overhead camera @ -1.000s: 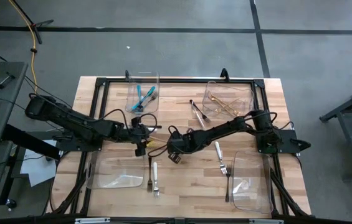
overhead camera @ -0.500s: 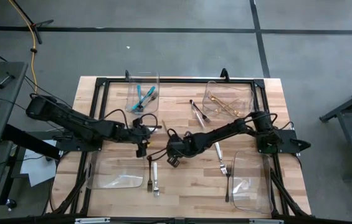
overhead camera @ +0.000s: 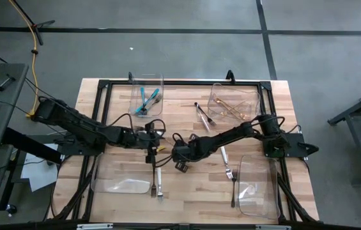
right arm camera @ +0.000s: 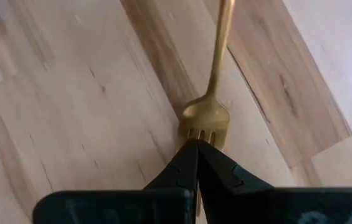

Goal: Sort silverware by color (type)
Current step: Put the gold fork into the top right transparent bin

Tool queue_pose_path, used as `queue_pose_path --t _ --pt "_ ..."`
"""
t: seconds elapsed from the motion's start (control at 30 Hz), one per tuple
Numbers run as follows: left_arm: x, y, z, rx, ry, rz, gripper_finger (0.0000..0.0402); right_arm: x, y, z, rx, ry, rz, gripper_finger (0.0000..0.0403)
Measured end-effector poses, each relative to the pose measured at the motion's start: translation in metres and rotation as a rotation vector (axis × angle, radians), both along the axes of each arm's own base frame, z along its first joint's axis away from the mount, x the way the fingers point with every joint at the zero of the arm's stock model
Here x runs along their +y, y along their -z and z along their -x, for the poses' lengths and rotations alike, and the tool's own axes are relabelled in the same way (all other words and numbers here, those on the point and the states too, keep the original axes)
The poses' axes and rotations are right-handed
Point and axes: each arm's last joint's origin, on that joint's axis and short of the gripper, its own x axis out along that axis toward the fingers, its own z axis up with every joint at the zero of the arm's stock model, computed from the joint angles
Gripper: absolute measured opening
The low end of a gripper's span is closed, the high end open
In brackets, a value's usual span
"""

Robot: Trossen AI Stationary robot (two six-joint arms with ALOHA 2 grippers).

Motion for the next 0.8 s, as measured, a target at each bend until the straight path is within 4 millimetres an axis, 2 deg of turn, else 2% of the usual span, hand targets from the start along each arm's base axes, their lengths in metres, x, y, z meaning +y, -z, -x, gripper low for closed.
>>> queue_pose_path --t 0.43,0.8 --pt "0.0 -0.001 0.001 0.006 0.014 0.001 0.0211 0.006 -0.002 0.002 0.005 -0.051 0.009 0.0" --pt "0.001 -0.016 0.015 0.009 0.007 0.026 0.0211 0.008 -0.029 0.01 -0.024 -0.057 0.069 0.0"
